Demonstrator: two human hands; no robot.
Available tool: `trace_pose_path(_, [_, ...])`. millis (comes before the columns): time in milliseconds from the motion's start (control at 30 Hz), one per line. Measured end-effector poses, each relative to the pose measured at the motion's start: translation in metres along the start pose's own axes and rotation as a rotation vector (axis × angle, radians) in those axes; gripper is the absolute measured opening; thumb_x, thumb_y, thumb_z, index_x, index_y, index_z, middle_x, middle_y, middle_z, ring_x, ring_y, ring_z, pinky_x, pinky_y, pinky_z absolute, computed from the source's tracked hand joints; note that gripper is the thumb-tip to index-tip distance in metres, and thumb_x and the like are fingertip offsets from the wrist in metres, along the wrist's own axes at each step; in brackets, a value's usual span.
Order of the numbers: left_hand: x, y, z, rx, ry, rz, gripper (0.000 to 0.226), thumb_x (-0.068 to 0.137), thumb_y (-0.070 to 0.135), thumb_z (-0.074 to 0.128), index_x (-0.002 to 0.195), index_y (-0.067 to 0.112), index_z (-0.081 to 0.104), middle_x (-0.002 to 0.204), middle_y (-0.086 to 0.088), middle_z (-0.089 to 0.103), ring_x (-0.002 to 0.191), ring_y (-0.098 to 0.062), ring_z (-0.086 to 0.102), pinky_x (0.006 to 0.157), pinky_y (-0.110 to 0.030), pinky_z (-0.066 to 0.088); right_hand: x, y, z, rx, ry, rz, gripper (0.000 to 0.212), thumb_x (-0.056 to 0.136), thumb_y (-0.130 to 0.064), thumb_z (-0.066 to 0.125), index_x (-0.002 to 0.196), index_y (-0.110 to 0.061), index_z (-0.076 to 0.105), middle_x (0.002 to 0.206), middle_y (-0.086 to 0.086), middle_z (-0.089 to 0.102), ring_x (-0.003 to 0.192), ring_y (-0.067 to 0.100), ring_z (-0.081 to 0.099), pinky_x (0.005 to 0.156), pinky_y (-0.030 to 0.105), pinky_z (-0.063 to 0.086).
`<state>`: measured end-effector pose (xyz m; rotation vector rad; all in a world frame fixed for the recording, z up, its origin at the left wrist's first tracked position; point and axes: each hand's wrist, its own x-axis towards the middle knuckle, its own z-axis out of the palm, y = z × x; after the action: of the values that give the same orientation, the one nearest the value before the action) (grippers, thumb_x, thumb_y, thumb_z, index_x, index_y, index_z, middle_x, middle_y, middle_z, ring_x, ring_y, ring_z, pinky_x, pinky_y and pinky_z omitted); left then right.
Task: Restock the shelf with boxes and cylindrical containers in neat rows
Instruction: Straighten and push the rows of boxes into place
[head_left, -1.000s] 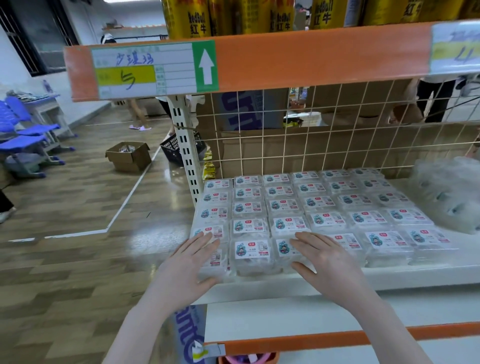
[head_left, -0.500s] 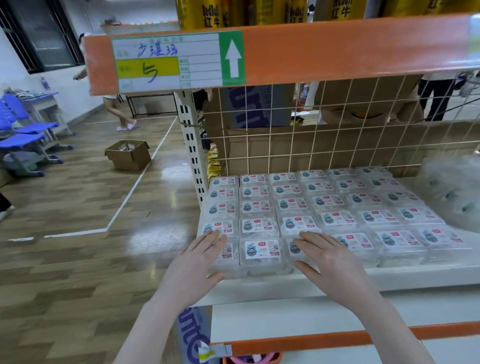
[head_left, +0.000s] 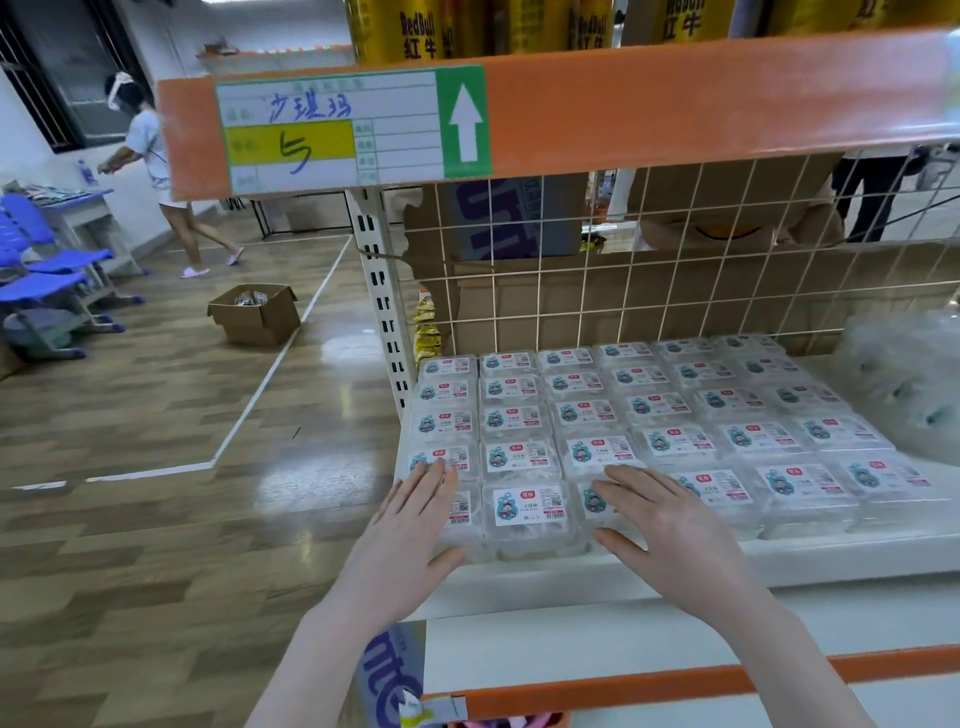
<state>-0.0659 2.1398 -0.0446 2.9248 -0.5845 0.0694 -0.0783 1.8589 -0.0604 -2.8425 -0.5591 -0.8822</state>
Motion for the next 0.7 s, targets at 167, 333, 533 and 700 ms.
trace_pose_path(167, [0.001,-0.002,-0.005,-0.148,-0.022,-0.067,0.109,0.078,0.064,0.057,0.143,0.027,-0.022,0.147,0.017,-0.024,0.138,-0.001,-0.021,0.114,-0.025,-0.003,-0.001,0.004,-0.003,0.023,-0.015,0.022,0.045,0.075,-0.047,0.059,0.104,-0.015,0.071,0.107,0.001,0.069,0.097,0.02,0.066,0.081,0.036,0.053])
trace_pose_path(333, [0.005,-0.005,-0.012,-0.136,-0.083,-0.178,0.122,0.069,0.068,0.064,0.15,0.018,-0.013,0.158,0.001,-0.014,0.145,-0.014,-0.011,0.117,-0.032,0.005,-0.003,0.011,-0.006,0.029,0.046,0.029,0.064,0.092,-0.057,0.027,0.101,-0.013,0.072,0.104,0.003,0.069,0.095,0.02,0.066,0.079,0.034,0.054])
trace_pose_path(533, [0.007,0.002,-0.016,-0.092,-0.097,-0.189,0.113,0.075,0.066,0.06,0.151,0.017,-0.007,0.159,-0.003,-0.009,0.146,-0.018,0.0,0.117,-0.03,0.012,-0.001,0.016,-0.012,-0.019,0.082,0.103,0.05,0.088,-0.045,0.035,0.094,-0.012,0.072,0.095,0.004,0.07,0.088,0.023,0.068,0.074,0.035,0.055])
trace_pose_path(700, [0.008,0.002,-0.019,-0.096,-0.125,-0.199,0.112,0.073,0.07,0.055,0.151,0.018,-0.006,0.159,-0.002,-0.008,0.146,-0.018,0.002,0.116,-0.031,0.015,0.004,0.018,-0.01,-0.033,0.077,0.135,0.027,0.084,-0.034,0.059,0.09,-0.011,0.071,0.088,0.003,0.07,0.081,0.024,0.068,0.069,0.035,0.055])
